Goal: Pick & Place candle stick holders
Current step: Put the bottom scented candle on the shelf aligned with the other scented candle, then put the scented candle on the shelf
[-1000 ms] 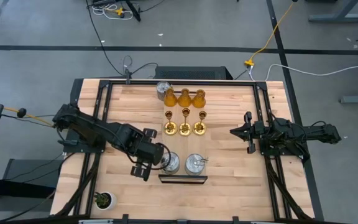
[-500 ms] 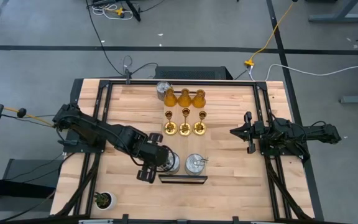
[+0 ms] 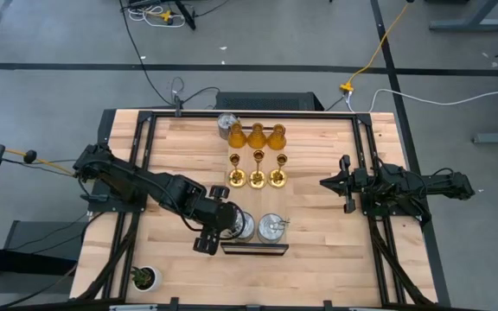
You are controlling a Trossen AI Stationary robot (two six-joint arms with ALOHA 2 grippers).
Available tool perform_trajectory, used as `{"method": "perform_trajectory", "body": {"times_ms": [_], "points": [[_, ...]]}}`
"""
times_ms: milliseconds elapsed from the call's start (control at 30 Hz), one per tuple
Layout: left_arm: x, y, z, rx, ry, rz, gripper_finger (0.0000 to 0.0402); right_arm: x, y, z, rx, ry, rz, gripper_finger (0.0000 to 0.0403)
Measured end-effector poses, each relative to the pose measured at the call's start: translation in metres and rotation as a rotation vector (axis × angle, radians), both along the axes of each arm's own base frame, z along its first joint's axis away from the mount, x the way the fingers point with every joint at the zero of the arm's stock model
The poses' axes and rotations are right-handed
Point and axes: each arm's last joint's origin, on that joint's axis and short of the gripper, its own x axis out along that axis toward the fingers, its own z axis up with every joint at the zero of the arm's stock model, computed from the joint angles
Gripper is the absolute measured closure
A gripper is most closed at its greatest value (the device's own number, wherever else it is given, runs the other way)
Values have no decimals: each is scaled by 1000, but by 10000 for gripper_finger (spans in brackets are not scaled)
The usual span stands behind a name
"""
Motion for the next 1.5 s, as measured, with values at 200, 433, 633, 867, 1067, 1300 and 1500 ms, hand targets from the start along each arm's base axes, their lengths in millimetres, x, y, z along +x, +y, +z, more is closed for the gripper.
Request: {"method": "perform_trajectory", "body": {"times_ms": [200,433,633,867,1067,1300,1500], "points": [[1,-1,1,-8,-16,-2,395,0,0,0,0,0,0,376],[0,-1,1,-1,-9,-9,396,0,0,0,0,0,0,376],[-7,1,8,-9,-13,-12,394,0,0,0,0,0,0,376],[-25,9,22,3,-9,0,397,0,0,0,0,0,0,376],[-41,18,34,20,-12,33,398,0,0,0,0,0,0,376],[-54,34,32,32,-21,98,398,0,0,0,0,0,0,376],[-70,47,11,-10,-55,133,396,0,0,0,0,0,0,376]]}}
